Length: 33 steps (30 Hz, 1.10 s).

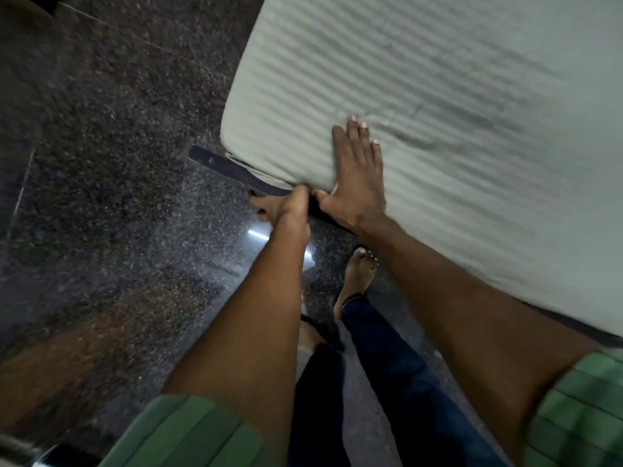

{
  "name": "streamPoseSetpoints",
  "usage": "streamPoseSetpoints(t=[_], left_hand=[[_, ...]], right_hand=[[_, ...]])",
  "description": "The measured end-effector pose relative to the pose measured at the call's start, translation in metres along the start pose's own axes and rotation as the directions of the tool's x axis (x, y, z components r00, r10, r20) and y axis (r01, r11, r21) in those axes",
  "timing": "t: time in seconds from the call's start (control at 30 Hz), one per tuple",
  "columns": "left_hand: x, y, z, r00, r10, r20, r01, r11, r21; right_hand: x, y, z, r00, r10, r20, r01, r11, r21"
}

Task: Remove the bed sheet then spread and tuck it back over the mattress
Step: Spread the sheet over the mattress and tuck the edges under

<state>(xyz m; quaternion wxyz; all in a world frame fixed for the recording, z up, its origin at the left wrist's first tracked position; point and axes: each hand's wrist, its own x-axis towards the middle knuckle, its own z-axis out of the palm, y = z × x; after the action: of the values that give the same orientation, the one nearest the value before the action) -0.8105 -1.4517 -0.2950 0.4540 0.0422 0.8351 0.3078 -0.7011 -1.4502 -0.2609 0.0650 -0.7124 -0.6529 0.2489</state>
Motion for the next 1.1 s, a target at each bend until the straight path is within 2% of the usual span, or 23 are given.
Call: streamPoseSetpoints(t=[0.07,0.1,0.17,0.2,0.23,0.3,0.37,0.47,0.5,0.53,0.63,0.7,0.73,0.77,0.83,0.9,0.97,1.03,1.1], left_hand=[[0.008,-0.011,-0.004,0.997,0.063,0.044,-0.062,0.998,-0.021],[0.017,-0.014,-0.005,0.994,0.079,0.071,-0.072,0.993,-0.096],[0.025,-0.005,-0.007,0.992,0.025,0.122,0.007,0.967,-0.255],[0.025,0.005,-0.011,0.992,-0.010,0.125,0.045,0.957,-0.287],[0.022,0.015,-0.017,0.996,0.001,0.084,0.022,0.962,-0.271],[0.022,0.028,-0.025,0.993,0.115,0.002,-0.114,0.979,-0.167],[0.025,0.039,-0.031,0.975,0.213,-0.067,-0.209,0.976,0.054],[0.027,0.067,-0.027,0.972,0.141,-0.186,-0.073,0.940,0.332],[0.025,0.074,-0.022,0.973,0.168,-0.156,-0.085,0.898,0.432],[0.025,0.080,-0.021,0.961,0.257,-0.099,-0.174,0.845,0.506],[0.021,0.085,-0.022,0.847,0.530,0.051,-0.382,0.539,0.751],[0.032,0.078,-0.041,0.780,0.553,0.292,-0.528,0.332,0.782],[0.041,0.076,-0.056,0.744,0.540,0.392,-0.596,0.273,0.755],[0.052,0.081,-0.067,0.707,0.535,0.462,-0.658,0.260,0.706],[0.073,0.096,-0.083,0.664,0.518,0.540,-0.738,0.337,0.585],[0.096,0.116,-0.095,0.655,0.458,0.601,-0.756,0.404,0.516],[0.112,0.137,-0.103,0.658,0.380,0.650,-0.749,0.421,0.512],[0.122,0.157,-0.108,0.632,0.398,0.664,-0.772,0.398,0.496],[0.120,0.175,-0.102,0.581,0.441,0.684,-0.812,0.374,0.448]], right_hand=[[0.003,0.000,0.000,1.000,0.001,0.007,-0.001,0.999,0.037],[0.005,0.002,0.000,1.000,-0.005,0.018,0.004,0.997,0.075],[0.010,0.011,-0.003,0.997,-0.019,0.073,0.008,0.989,0.149],[0.012,0.014,-0.003,0.995,-0.033,0.094,0.017,0.985,0.170],[0.013,0.015,-0.004,0.994,-0.041,0.099,0.024,0.985,0.172],[0.013,0.009,-0.003,0.997,-0.015,0.081,0.006,0.993,0.119],[0.016,-0.003,0.001,0.996,0.043,0.078,-0.048,0.996,0.071],[0.024,-0.030,0.011,0.984,0.161,0.071,-0.166,0.983,0.075],[0.026,-0.037,0.013,0.980,0.192,0.058,-0.197,0.974,0.108],[0.028,-0.044,0.017,0.976,0.215,0.037,-0.218,0.965,0.142],[0.023,-0.057,0.024,0.965,0.262,-0.035,-0.251,0.950,0.186],[0.019,-0.062,0.027,0.955,0.297,-0.031,-0.286,0.939,0.189],[0.018,-0.067,0.028,0.945,0.326,-0.019,-0.316,0.926,0.208],[0.022,-0.075,0.027,0.929,0.370,-0.014,-0.356,0.902,0.244],[0.033,-0.092,0.024,0.883,0.470,0.014,-0.447,0.830,0.333],[0.039,-0.113,0.027,0.867,0.499,0.011,-0.472,0.813,0.342],[0.039,-0.135,0.039,0.924,0.382,-0.012,-0.364,0.891,0.271],[0.039,-0.152,0.051,0.962,0.270,-0.038,-0.242,0.910,0.337],[0.049,-0.157,0.045,0.929,0.350,-0.123,-0.219,0.785,0.579]])
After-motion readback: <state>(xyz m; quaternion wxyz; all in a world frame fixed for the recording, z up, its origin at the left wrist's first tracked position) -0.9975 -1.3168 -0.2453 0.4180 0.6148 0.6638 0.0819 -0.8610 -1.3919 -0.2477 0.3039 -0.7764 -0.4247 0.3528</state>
